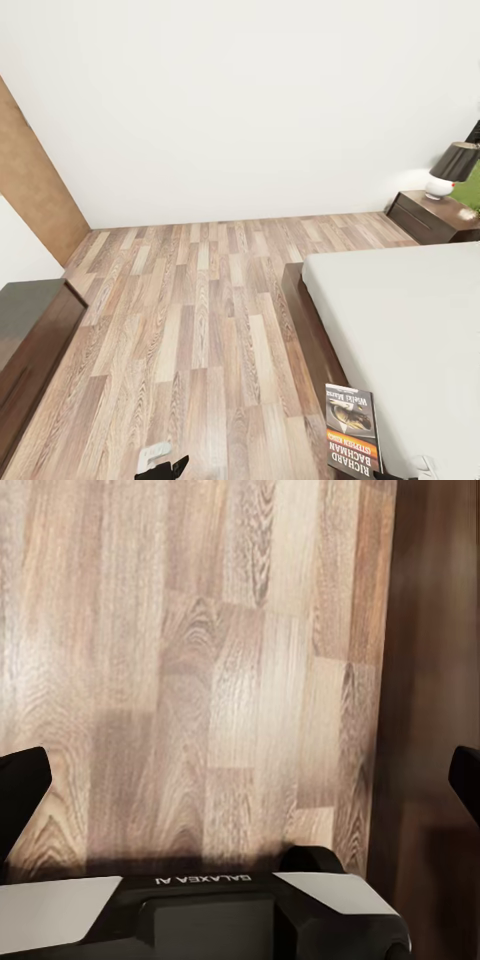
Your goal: In the bedroom, move the book from the bed onto either nightstand, and place the two sandals side by side next to the bed.
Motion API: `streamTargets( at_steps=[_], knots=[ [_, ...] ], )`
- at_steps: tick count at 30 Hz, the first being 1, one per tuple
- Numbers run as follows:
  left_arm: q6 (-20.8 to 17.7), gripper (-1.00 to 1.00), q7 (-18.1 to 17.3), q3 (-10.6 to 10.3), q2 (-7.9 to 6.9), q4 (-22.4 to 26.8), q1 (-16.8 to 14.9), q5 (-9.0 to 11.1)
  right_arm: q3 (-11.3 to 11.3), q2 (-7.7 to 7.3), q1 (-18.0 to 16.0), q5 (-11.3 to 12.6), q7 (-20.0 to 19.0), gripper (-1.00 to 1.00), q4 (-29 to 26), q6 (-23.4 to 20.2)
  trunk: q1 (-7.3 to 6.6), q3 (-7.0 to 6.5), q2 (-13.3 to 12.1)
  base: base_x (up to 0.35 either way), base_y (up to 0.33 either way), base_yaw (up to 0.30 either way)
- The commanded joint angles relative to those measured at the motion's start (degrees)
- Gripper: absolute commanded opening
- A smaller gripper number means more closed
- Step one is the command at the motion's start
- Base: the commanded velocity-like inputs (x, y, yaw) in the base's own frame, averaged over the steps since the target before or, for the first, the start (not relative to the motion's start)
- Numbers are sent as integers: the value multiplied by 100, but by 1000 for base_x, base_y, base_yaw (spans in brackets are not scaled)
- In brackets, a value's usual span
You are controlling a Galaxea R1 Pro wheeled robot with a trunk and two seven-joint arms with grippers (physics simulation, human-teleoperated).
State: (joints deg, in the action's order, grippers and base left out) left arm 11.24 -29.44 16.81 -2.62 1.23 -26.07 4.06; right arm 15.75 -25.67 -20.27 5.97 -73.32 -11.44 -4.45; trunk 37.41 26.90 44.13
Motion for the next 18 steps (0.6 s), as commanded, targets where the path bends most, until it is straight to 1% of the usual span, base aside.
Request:
streamTargets(
  at_steps=[1, 13, 18],
  knots=[
    [10, 100, -26, -12, -2, -8, -4, 42, -28, -2, -3, 53, -15, -100, 3, -47, 1, -4, 5, 0, 0, -127],
    [10, 100, -26, -12, -2, -8, -1, 42, -28, -1, -2, 53, -15, -100, 2, -47, 1, -112, 5, 0, 0, -118],
    [10, 100, -26, -12, -2, -8, -2, 42, -28, 0, -1, 53, -15, -100, 1, -47, 1, -147, 5, 0, 0, -76]
  ],
)
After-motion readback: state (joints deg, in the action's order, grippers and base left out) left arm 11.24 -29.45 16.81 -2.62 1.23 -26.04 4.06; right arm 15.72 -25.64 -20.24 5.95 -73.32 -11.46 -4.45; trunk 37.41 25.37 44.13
